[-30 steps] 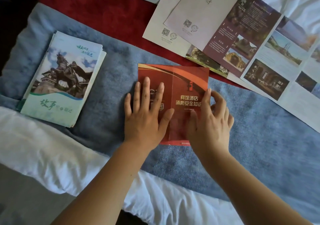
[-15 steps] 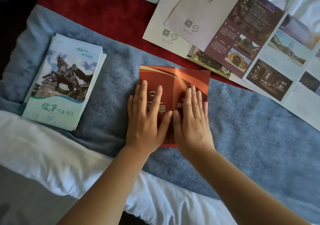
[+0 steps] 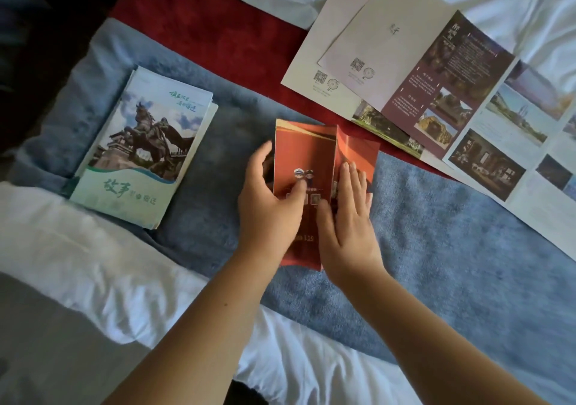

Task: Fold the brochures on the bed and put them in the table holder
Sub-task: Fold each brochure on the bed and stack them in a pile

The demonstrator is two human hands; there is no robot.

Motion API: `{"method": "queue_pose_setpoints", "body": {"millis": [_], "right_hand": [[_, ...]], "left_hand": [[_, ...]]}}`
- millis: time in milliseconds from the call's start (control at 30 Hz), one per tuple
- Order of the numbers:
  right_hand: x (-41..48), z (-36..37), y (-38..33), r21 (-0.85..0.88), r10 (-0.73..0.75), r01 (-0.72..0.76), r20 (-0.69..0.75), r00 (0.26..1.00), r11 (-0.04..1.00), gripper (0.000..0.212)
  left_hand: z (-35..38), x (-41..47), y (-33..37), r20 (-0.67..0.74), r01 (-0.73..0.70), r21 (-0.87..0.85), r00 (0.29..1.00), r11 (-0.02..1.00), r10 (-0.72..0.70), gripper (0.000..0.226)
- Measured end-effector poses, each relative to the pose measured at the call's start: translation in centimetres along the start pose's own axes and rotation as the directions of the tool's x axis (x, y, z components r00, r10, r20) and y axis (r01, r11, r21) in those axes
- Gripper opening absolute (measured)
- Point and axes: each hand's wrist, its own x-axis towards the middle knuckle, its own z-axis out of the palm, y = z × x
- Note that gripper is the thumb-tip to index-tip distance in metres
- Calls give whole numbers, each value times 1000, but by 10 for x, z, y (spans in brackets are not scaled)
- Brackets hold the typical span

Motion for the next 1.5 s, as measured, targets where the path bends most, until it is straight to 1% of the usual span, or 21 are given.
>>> {"method": "queue_pose_setpoints", "body": {"millis": [67, 167, 267, 367, 467, 533, 567, 633, 800, 867, 933, 1000, 1067, 1100, 1133, 1167, 1200, 1267, 1367, 1433, 1500], "right_hand": [[-2, -3, 4, -81, -36, 36, -3, 999, 996, 66], [-7, -4, 9, -137, -60, 62, 15, 998, 989, 67], [-12, -5, 6, -63, -29, 29, -3, 1000, 998, 70], [-15, -10, -7, 113, 34, -29, -44, 998, 993, 86], [-13, -16, -20, 395, 53, -8, -104, 993, 919, 102], [-12, -22, -29, 537, 60, 12, -116, 991, 843, 111], [-12, -26, -33, 541, 55, 20, -122, 991, 841, 114], [-15, -36, -41, 441, 36, 28, -137, 990, 897, 120], [-21, -43, -54, 121, -56, 84, -216, 975, 989, 124], [-23, -42, -54, 110, -70, 94, -204, 976, 989, 122], [-25, -41, -53, 234, -79, 110, -137, 987, 966, 119], [-25, -39, -51, 403, -87, 106, -65, 994, 909, 112], [-24, -34, -42, 367, -101, 125, -83, 991, 922, 99], [-24, -31, -39, 297, -110, 139, -110, 988, 945, 94], [-23, -29, -36, 227, -117, 145, -132, 984, 963, 90], [-23, -29, -34, 169, -116, 138, -138, 984, 976, 88], [-23, -29, -33, 137, -103, 121, -132, 986, 983, 88], [-23, -28, -29, 120, -76, 91, -117, 990, 989, 86], [-22, -27, -27, 71, -116, 123, -96, 989, 990, 82], [-23, -23, -24, 21, -156, 158, -82, 984, 987, 79], [-23, -15, -16, -105, -162, 156, -60, 985, 982, 72]], "left_hand": [[-4, 2, 5, 17, -117, 113, 993, 987, 116, 64], [-9, -2, 9, 73, -335, 286, 942, 898, 328, 62], [-12, -10, 13, 107, -398, 291, 917, 870, 384, 67], [-16, -22, 18, 144, -367, 106, 925, 924, 351, 67], [-23, -28, 22, 150, -202, -174, 962, 964, 228, 69], [-27, -28, 27, 99, -75, -368, 988, 927, 120, 71], [-30, -27, 30, 73, -30, -444, 995, 895, 69, 73], [-33, -24, 36, 31, 4, -518, 999, 856, 14, 70], [-39, -21, 41, 26, -2, -510, 1000, 860, 17, 35], [-40, -24, 43, 26, -7, -497, 999, 868, 23, 31], [-38, -28, 43, 55, -37, -464, 996, 885, 70, 32], [-34, -33, 39, 80, -62, -405, 992, 912, 103, 45], [-30, -35, 29, 68, -221, -153, 970, 963, 234, 63], [-27, -34, 20, 78, -346, 50, 936, 937, 342, 70], [-25, -35, 13, 105, -443, 240, 896, 864, 431, 73], [-23, -35, 6, 134, -484, 380, 872, 788, 471, 75], [-22, -38, 3, 157, -490, 461, 866, 740, 475, 77], [-20, -42, -3, 210, -511, 513, 853, 689, 477, 79], [-17, -47, -15, 297, -557, 585, 824, 590, 483, 69], [-14, -48, -25, 339, -527, 671, 843, 521, 417, 59], [-11, -47, -39, 350, -465, 759, 881, 455, 318, 58]]}}
